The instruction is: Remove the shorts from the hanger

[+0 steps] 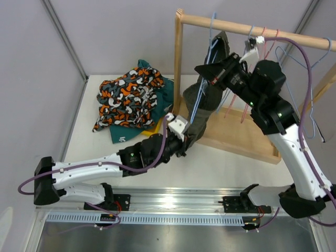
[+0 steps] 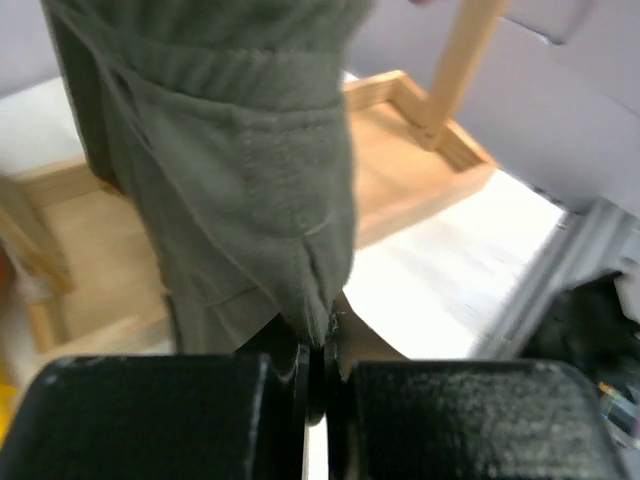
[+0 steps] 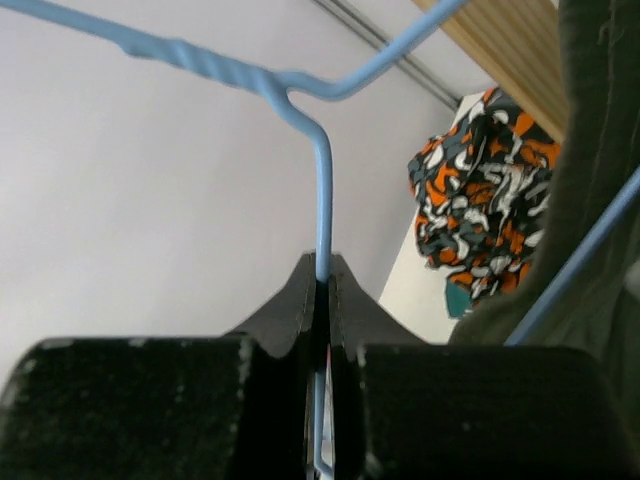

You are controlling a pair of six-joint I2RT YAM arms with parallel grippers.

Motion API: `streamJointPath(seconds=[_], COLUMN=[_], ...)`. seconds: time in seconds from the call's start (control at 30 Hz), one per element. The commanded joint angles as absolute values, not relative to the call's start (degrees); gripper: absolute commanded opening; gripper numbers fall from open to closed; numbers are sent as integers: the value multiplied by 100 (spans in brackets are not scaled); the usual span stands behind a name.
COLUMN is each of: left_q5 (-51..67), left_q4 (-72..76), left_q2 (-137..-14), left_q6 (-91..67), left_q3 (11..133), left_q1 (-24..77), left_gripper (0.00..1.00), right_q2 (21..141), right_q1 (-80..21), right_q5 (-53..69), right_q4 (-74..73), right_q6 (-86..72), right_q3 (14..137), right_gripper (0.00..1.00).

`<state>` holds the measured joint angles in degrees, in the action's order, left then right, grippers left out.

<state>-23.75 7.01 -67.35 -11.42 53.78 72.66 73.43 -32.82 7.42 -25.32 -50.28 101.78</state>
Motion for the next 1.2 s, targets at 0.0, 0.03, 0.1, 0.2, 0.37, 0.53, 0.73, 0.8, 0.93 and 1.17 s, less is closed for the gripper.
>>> streamJointPath(seconds=[0.0, 0.03, 0.1, 0.2, 0.37, 0.53, 0.73, 0.8, 0.93, 1.17], left_q5=[-2382, -2260, -2206, -2276, -2294, -2180, -1978, -1829, -1732, -1828], left_q4=[449, 440, 387, 299, 325, -226, -511, -361, -334, -825], left_q2=[-6864, -6873, -6891, -6856, -6662, -6925, -7111, -6734, -6013, -4853], left_q6=[-1134, -1108, -1099, -1046, -1028, -1125, -1212, -1457, -1792, -1942], left_q3=[5976, 6098, 6178, 6284, 6144, 6292, 6364, 6206, 5451, 4957], left_q1=[6585, 6305, 6066, 5775, 5572, 5301, 5150, 5159, 5168, 5212], left_gripper=[0, 0, 0, 0, 0, 0, 0, 0, 0, 0], right_q2=[6593, 6339, 6127, 5898, 5809, 5906, 5985, 6212, 6775, 7742], right_q1=[-3313, -3366, -3401, -3419, -3437, -3454, -3577, -3420, -2849, -1969], right_q5=[1011, 1011, 1081, 1265, 1625, 2011, 1593, 1529, 1870, 2364], right_q4=[-1626, -1626, -1670, -1740, -1495, -1091, -1598, -1949, -2075, -1776], right_q6=[-5615, -5860, -6063, -6424, -6890, -7645, -7279, -6902, -6610, -6680], right_q3=[9652, 9328, 9115, 8913, 8807, 8719, 9078, 9263, 9798, 10221], right_gripper=[0, 0, 0, 0, 0, 0, 0, 0, 0, 0])
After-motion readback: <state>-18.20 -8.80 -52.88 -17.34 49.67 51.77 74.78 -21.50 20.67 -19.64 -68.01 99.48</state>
